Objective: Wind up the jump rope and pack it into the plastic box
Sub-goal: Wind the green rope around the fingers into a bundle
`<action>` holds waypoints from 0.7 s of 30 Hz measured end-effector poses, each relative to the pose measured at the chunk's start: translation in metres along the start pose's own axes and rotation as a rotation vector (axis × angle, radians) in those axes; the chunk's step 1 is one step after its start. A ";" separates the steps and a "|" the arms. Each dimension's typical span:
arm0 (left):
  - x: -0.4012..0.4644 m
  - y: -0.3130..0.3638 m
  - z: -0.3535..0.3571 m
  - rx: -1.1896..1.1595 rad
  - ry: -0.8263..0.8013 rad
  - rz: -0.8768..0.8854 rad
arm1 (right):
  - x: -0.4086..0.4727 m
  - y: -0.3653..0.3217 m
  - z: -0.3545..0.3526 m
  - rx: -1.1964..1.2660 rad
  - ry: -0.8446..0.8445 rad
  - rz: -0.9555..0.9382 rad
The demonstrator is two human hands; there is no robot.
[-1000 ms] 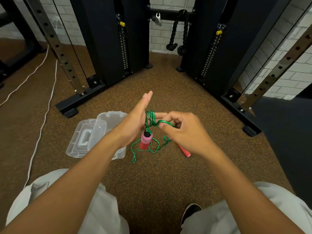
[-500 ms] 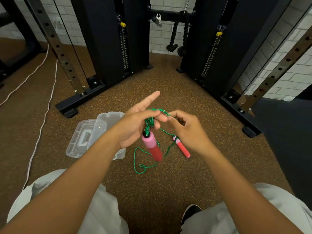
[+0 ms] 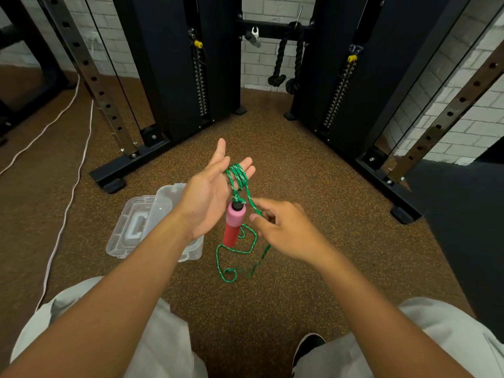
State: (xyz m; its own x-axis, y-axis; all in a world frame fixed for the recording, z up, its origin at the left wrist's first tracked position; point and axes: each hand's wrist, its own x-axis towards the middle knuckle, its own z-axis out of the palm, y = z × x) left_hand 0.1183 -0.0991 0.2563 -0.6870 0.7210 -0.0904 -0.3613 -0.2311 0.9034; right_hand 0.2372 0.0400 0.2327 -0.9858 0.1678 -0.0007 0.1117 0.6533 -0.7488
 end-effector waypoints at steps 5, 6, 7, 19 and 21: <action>0.001 -0.004 0.001 0.062 0.003 0.014 | -0.003 -0.008 -0.008 -0.050 0.011 -0.030; 0.002 -0.004 0.001 0.077 0.012 0.024 | -0.004 -0.011 -0.009 -0.077 0.016 -0.045; 0.002 -0.004 0.000 0.091 0.022 0.032 | -0.005 -0.013 -0.010 -0.102 0.019 -0.064; -0.004 -0.021 0.004 0.536 -0.215 -0.029 | -0.005 -0.028 -0.035 -0.196 0.240 -0.257; -0.006 -0.020 0.010 0.518 -0.262 -0.042 | -0.003 -0.018 -0.041 -0.144 0.341 -0.221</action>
State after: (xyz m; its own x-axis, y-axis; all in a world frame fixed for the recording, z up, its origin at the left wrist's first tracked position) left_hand 0.1355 -0.0923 0.2429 -0.4758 0.8756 -0.0835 0.0156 0.1033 0.9945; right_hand 0.2430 0.0583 0.2732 -0.8931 0.2307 0.3863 -0.0572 0.7933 -0.6061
